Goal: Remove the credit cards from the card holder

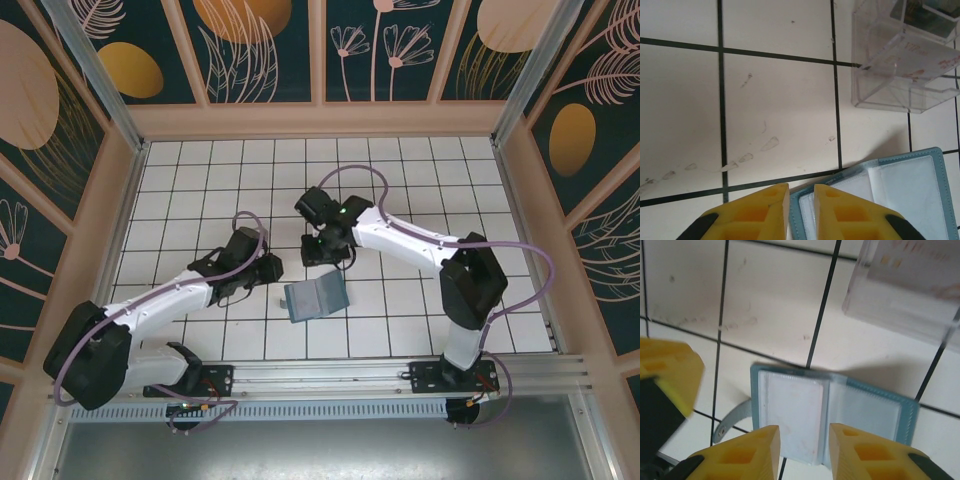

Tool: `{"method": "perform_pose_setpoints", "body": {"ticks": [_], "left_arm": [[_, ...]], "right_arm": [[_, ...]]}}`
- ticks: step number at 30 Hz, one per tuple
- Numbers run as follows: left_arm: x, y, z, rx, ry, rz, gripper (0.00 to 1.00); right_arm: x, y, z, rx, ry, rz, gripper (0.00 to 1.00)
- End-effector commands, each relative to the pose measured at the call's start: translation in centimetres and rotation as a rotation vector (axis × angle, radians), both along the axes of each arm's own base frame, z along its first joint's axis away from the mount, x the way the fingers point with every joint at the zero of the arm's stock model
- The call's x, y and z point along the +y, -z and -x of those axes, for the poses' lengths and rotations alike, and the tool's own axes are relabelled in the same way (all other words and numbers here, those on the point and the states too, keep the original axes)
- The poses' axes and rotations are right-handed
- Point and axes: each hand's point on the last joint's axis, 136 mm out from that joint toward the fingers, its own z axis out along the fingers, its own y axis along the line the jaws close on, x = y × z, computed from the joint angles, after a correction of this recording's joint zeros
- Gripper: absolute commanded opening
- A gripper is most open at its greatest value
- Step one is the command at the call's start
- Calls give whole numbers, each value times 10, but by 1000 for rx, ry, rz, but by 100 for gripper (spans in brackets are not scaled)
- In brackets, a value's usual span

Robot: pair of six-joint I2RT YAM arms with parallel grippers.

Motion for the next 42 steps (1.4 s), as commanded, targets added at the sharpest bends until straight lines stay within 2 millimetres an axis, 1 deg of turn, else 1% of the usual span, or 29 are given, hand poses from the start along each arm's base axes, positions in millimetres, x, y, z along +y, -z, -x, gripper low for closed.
{"method": "perform_pose_setpoints", "body": {"ticks": [1,6,11,18,21,32,35,39,42], "left_arm": [[8,-5,-2,-10,-23,51,22],[23,-6,-5,-3,-54,76,23],[28,-6,-6,5,-63,94,23],[27,-5,-6,11,-63,101,24],[27,-5,-6,12,-61,99,24],[29,-7,-4,6,-61,94,24],[30,-7,-4,3,-63,94,24],[31,-6,-2,2,-66,95,24],[32,-4,0,3,-69,98,24]], "right_arm": [[0,12,15,34,15,29,34],[9,25,32,58,-24,56,37],[16,41,44,76,-59,98,39],[12,64,49,89,-78,185,41],[13,69,51,98,-88,203,42],[21,83,61,102,-125,261,52],[19,90,61,104,-124,293,54],[12,97,63,107,-118,331,53],[11,99,66,113,-116,324,48]]}}
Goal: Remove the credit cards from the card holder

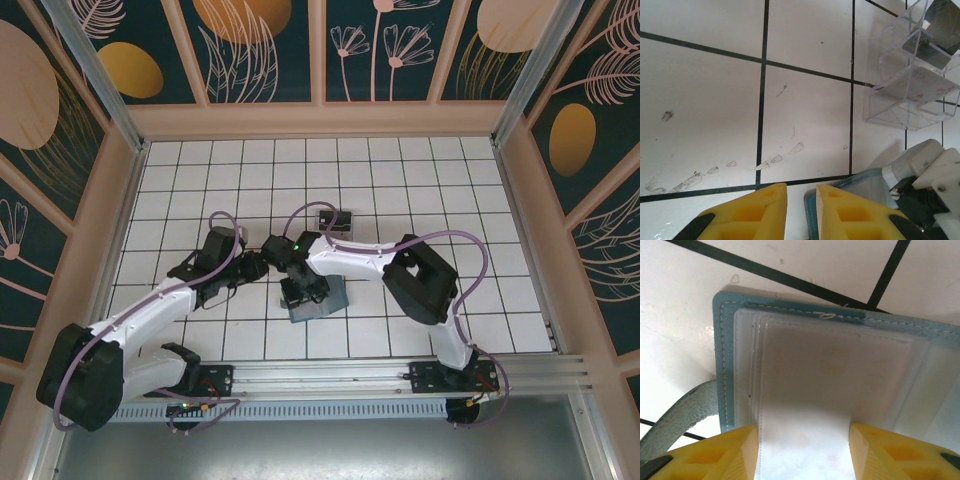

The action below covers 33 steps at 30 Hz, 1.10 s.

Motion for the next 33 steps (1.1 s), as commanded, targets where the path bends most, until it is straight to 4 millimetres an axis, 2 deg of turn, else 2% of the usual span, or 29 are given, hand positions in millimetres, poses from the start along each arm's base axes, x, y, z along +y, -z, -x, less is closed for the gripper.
{"method": "perform_pose_setpoints", "body": {"ticks": [1,6,11,19,25,30,33], "left_arm": [[1,0,2,-10,3,9,24],[3,-1,2,-18,-5,10,24],[6,-5,4,-35,-9,6,24],[-3,-23,9,-57,41,56,24],[-8,-27,12,-50,67,81,23],[-8,-21,17,-32,62,97,23],[-7,-9,23,-5,57,103,22]], "right_arm": [[-15,14,6,12,13,77,46],[-13,11,6,7,23,59,31],[-5,2,5,3,39,14,11],[36,-23,0,45,120,-213,7],[63,-37,-7,50,148,-346,6],[66,-34,-8,49,139,-368,6],[65,-35,-5,47,128,-401,6]]}}
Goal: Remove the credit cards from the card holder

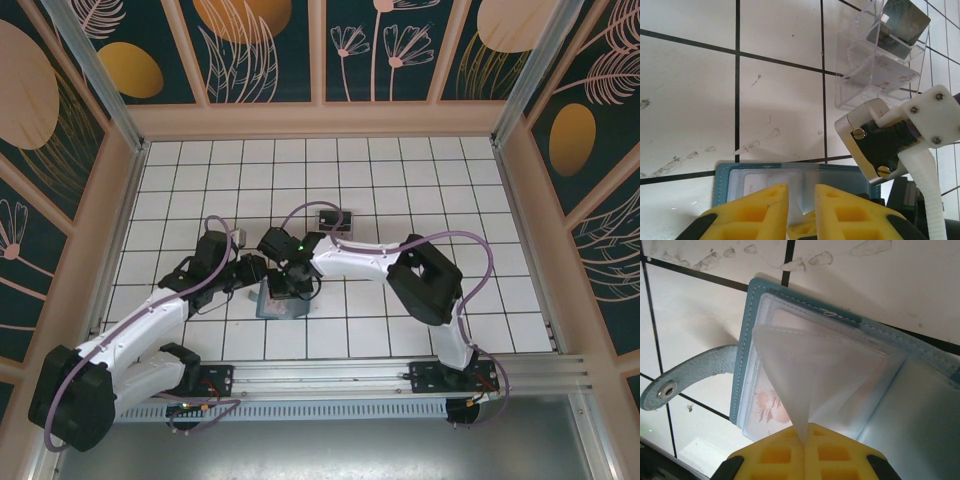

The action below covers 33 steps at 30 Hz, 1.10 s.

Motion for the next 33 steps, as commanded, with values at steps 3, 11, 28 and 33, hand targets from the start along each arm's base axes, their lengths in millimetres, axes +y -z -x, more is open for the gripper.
{"method": "perform_pose_setpoints", "body": {"ticks": [3,11,28,33], "left_arm": [[-2,18,13,62,1,44,20],[-5,33,22,113,13,67,19],[-37,40,22,161,109,16,19],[-44,39,21,164,123,7,19]], "right_arm": [[2,-19,3,-29,-12,-111,6],[-17,-15,3,-74,-10,-78,8],[-50,-10,1,-120,31,38,17],[-62,-15,1,-139,57,63,20]]}}
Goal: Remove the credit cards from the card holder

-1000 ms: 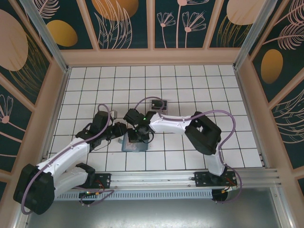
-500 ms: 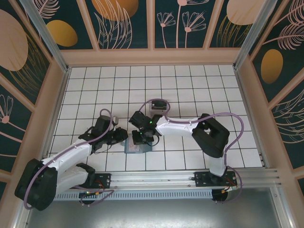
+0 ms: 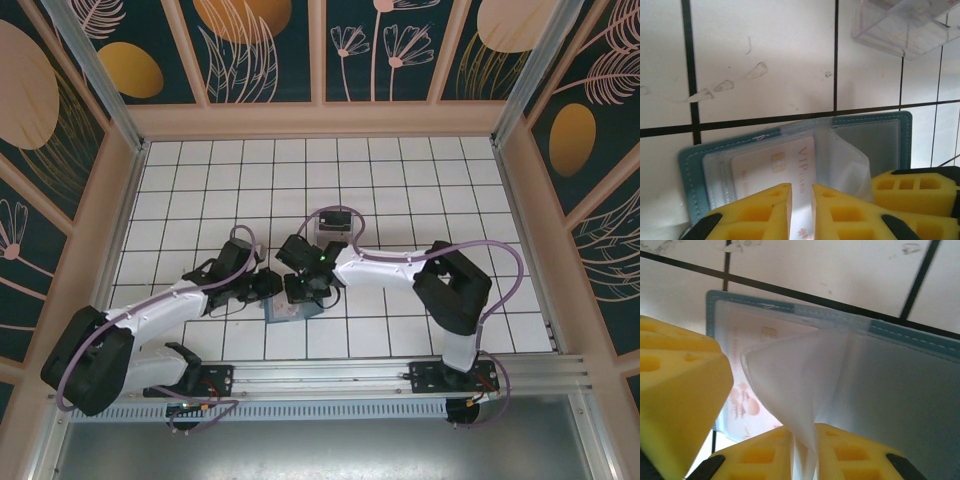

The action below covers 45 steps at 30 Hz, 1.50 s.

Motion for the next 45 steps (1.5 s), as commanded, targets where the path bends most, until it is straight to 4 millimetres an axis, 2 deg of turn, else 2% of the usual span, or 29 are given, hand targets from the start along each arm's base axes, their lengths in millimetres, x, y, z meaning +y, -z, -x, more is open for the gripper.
{"method": "perform_pose_setpoints", "body": {"ticks": [1,10,19,27,32,38,45], "left_arm": [[-8,-6,-6,-15,5,8,19],[-14,-15,-11,-32,18,10,19],[-17,-17,-14,-41,25,9,19],[-17,-19,-14,-44,27,7,19],[-18,-21,-16,-50,29,7,19],[-17,-20,-17,-55,27,0,18],[-10,-11,-14,-47,12,-32,15]], "right_arm": [[-21,-11,-3,-35,48,45,21],[-49,0,0,-43,93,147,23],[-63,-12,-5,-82,135,187,34],[-84,-11,-6,-104,162,272,36],[-93,-19,-9,-126,185,314,36],[-82,-40,-14,-145,189,256,36],[-47,-66,-18,-135,151,107,36]]}}
